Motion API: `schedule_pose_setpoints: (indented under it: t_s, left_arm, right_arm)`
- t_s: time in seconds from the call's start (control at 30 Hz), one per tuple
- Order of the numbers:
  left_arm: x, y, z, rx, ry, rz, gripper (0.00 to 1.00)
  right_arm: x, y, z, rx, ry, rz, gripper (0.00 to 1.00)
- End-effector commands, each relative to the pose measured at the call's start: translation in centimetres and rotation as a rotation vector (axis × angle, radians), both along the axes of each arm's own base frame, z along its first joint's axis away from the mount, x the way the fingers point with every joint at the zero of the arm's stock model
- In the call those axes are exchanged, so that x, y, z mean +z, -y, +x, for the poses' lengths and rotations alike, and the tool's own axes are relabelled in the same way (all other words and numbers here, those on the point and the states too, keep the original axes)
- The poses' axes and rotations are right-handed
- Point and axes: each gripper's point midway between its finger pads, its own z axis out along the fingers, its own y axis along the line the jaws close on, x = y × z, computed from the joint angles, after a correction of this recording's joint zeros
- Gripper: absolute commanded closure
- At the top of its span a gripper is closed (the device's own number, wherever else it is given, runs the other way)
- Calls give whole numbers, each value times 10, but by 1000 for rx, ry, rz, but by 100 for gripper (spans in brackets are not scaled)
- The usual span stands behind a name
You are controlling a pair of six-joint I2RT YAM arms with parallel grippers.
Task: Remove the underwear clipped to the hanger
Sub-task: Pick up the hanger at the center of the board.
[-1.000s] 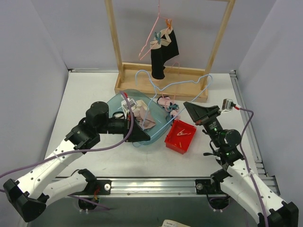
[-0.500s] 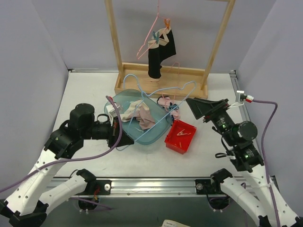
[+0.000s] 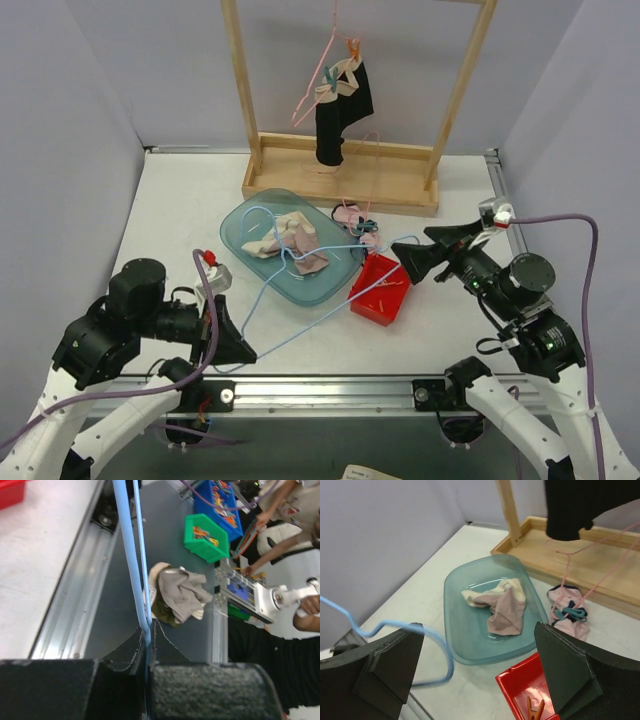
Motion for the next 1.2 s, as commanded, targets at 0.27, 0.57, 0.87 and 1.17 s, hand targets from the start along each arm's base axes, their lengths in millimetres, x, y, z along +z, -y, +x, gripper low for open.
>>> schedule_pose_setpoints:
  t_s: [0.27, 0.57, 0.87, 1.17]
  left_arm:
    - [-11, -20, -55, -180, -83, 33, 97]
    - [-26, -39, -66, -226, -29, 198, 97]
    - [-31, -50, -71, -243, 9, 235, 97]
    - [-18, -53, -76, -258, 13, 210, 97]
  right_arm:
    - [18, -75, -103, 851, 55, -25, 0]
    - [-10, -82, -140, 1054, -203, 52, 2]
    - [-47, -74, -186, 1142, -447, 40, 5]
    - [-111, -63, -205, 1047, -580, -325, 4]
